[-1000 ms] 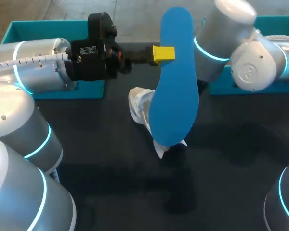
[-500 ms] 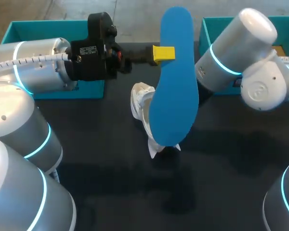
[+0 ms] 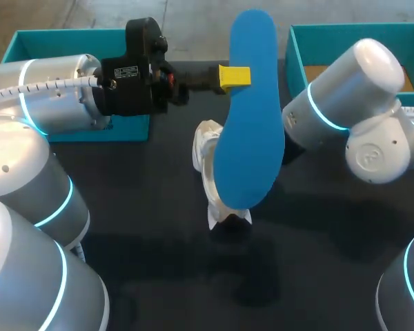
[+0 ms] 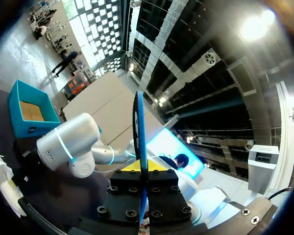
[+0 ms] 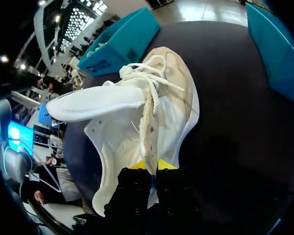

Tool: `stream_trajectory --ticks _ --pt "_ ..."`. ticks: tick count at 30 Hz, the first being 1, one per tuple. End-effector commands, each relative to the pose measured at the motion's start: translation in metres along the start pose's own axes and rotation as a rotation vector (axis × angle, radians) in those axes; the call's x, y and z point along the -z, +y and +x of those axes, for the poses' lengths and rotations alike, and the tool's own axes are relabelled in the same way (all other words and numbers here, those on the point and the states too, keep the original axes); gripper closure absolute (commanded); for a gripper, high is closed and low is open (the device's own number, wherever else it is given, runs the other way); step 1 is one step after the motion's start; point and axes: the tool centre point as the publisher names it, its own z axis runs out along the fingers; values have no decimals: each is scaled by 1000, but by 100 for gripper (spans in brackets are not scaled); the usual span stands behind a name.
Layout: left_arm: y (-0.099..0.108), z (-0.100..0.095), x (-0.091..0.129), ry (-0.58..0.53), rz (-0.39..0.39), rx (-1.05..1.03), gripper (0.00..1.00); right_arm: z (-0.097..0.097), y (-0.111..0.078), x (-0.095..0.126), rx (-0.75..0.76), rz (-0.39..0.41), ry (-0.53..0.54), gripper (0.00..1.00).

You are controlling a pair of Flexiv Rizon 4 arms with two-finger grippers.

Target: Take the shoe out of the shoebox, open the shoe tongue, remove and reinsert the insole, then place the shoe into the shoebox

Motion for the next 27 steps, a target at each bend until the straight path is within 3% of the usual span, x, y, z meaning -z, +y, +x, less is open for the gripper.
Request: stream_trajectory --ticks 1,11,12,13,14,15,27 --pt "2 0 0 0 4 0 100 -3 -1 -9 -5 0 20 100" --pt "2 0 0 0 4 0 100 -10 -2 -21 -47 3 54 100" --pt "2 0 0 0 4 0 100 -10 -2 -21 -49 2 56 67" --pt "2 0 0 0 4 0 100 -9 -1 -21 -49 0 57 51" --pt "2 0 0 0 4 0 100 -8 -1 -20 -48 1 55 5" --pt "2 0 0 0 4 0 100 -7 0 -19 -47 0 55 0" --pt "2 0 0 0 4 0 100 15 1 17 -2 -81 69 0"
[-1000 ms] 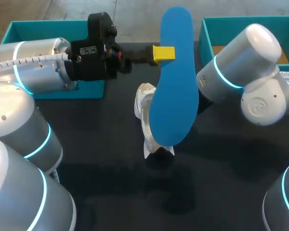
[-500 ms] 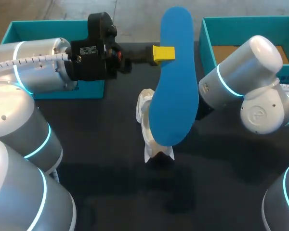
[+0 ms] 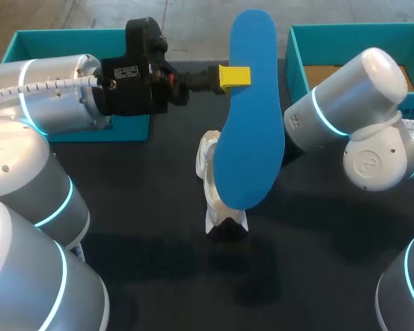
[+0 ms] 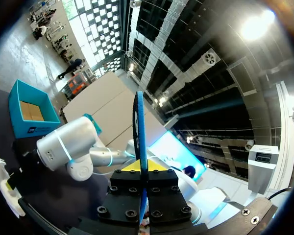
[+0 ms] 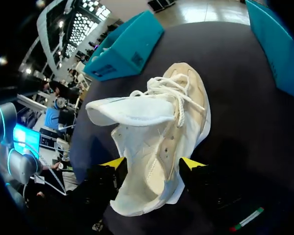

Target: Take the shoe out of the shoebox, open the shoe tongue, remove and reinsert the insole, then place the shoe into the shoebox

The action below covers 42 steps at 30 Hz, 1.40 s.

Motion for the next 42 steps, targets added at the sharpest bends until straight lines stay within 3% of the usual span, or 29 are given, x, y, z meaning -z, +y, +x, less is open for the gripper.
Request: stream_trajectory --ticks 1,4,24,35,42 --pt "2 0 0 0 4 0 100 6 -7 20 4 -40 3 0" --pt "2 0 0 0 4 0 100 10 -3 31 33 -68 -1 0" --pt "2 0 0 0 4 0 100 10 -3 31 33 -68 -1 0" --pt "2 0 0 0 4 0 100 27 14 85 -8 -264 238 0" --pt "2 0 0 0 4 0 100 44 22 111 -21 -231 392 0"
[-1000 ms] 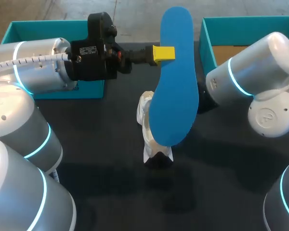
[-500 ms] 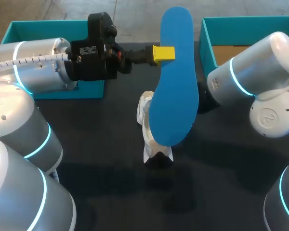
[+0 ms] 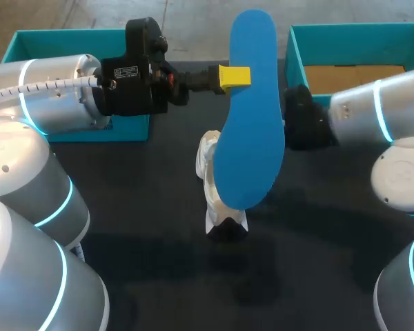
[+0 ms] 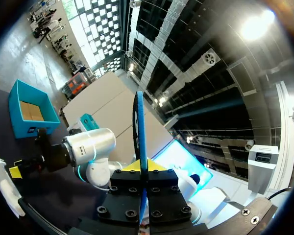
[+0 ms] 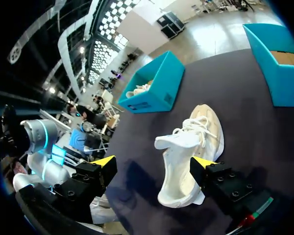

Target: Take the shoe out of the shoebox, open the shoe tongue, remove and reinsert the insole, then place the shoe into the shoebox

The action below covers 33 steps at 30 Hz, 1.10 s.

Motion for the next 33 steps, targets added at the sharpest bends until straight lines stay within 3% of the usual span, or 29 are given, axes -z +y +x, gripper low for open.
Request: stream_trajectory --ticks 1,11,20,33 --pt "2 0 0 0 4 0 100 5 6 24 -8 30 153 0" --pt "2 0 0 0 4 0 100 27 27 51 -78 23 324 0" --pt "2 0 0 0 4 0 100 43 38 67 -165 25 332 0" --pt "2 0 0 0 4 0 100 62 45 82 -283 37 495 0"
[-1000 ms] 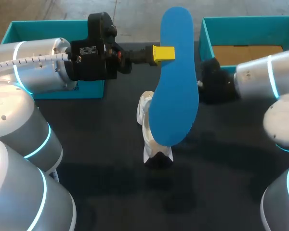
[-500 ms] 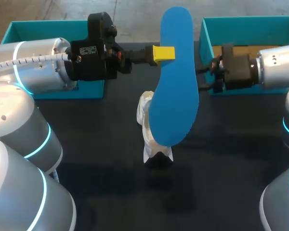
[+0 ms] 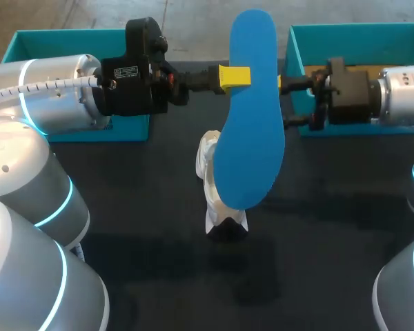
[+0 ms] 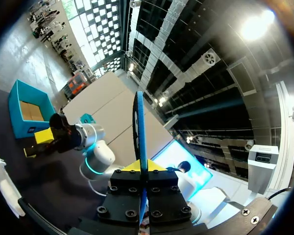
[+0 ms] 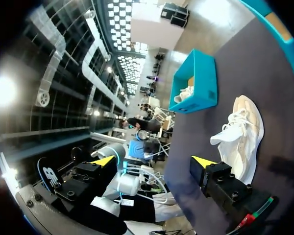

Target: Take the shoe out of the shoebox, open the shoe tongue, remove and reinsert the insole, then place the shoe into the shoebox

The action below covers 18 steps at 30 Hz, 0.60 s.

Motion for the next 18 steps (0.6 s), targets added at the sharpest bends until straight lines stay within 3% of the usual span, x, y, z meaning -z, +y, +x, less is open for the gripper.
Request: stream_trajectory --ticks 1,12,18 --pt "2 0 0 0 4 0 100 1 1 0 -15 6 23 0" --pt "2 0 0 0 4 0 100 1 1 0 -15 6 23 0" --pt "8 -12 14 2 -109 -153 100 1 1 0 -15 6 23 0"
